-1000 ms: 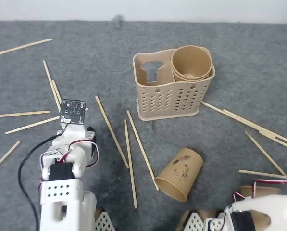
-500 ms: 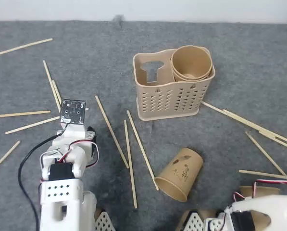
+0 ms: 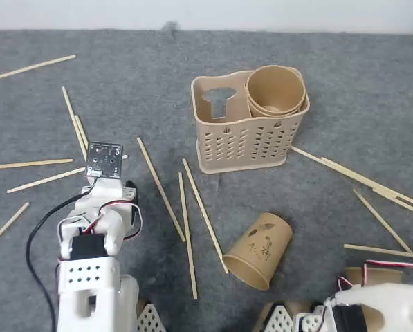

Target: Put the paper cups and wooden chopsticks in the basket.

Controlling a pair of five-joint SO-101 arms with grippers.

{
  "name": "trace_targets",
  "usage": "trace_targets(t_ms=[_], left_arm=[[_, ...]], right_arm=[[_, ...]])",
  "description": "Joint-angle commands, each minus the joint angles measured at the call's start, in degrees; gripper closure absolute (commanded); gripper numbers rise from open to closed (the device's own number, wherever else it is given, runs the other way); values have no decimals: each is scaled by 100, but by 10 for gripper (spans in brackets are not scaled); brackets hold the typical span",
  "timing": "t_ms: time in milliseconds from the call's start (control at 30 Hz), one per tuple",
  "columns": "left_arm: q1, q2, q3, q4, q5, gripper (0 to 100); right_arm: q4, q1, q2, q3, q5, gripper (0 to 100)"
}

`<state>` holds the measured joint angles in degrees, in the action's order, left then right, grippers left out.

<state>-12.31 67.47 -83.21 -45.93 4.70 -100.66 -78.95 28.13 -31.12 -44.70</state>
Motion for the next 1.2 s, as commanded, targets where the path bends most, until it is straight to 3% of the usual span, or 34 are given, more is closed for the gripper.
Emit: trace_targets(t_ms=[0,200,800,1000,1167], left_arm=[[18,70,22,149,44,897],[18,70,22,149,44,897],[18,70,22,149,44,897],[18,70,22,149,44,897],[18,70,22,149,44,897]], right_arm=[[-233,-57,-620,158,-132,991],[-198,-57,-505,431,-316,991],[2378,-13,136,404,-299,991],[2360,92,110,299,-202,991],[1613,207,110,-607,220,991]])
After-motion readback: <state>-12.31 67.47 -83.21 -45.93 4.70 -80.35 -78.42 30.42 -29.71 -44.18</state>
